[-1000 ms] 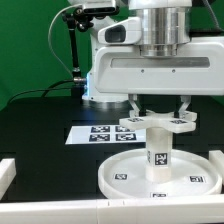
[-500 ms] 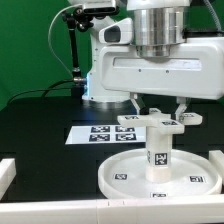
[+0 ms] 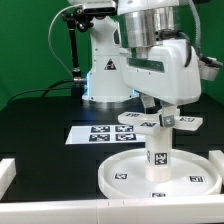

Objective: Assemble round table

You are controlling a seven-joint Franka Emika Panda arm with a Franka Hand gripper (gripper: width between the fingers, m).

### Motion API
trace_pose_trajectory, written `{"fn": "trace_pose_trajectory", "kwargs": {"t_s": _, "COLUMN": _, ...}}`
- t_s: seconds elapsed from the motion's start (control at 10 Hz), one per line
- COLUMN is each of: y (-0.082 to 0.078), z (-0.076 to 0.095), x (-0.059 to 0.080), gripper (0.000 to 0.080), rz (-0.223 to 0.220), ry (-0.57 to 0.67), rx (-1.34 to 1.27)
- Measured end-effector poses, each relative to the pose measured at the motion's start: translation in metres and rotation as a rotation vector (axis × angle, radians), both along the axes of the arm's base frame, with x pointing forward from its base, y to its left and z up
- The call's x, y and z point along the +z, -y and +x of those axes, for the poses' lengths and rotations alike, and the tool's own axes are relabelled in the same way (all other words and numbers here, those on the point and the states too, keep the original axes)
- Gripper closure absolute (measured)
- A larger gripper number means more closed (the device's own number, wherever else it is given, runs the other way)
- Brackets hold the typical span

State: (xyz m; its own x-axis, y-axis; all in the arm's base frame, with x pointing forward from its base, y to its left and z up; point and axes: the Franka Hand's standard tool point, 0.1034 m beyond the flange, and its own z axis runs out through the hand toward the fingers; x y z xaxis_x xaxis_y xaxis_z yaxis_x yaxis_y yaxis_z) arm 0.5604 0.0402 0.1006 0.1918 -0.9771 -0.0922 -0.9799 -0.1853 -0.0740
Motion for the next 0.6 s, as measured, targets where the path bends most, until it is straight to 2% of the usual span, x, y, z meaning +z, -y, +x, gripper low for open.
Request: {"fn": "trace_pose_trajectory", "kwargs": {"t_s": 0.6, "y": 0.0008, "z": 0.0008, "x": -0.0001, "gripper": 0.0354, "rz": 0.041, "ry": -0.026, "rx": -0.317}}
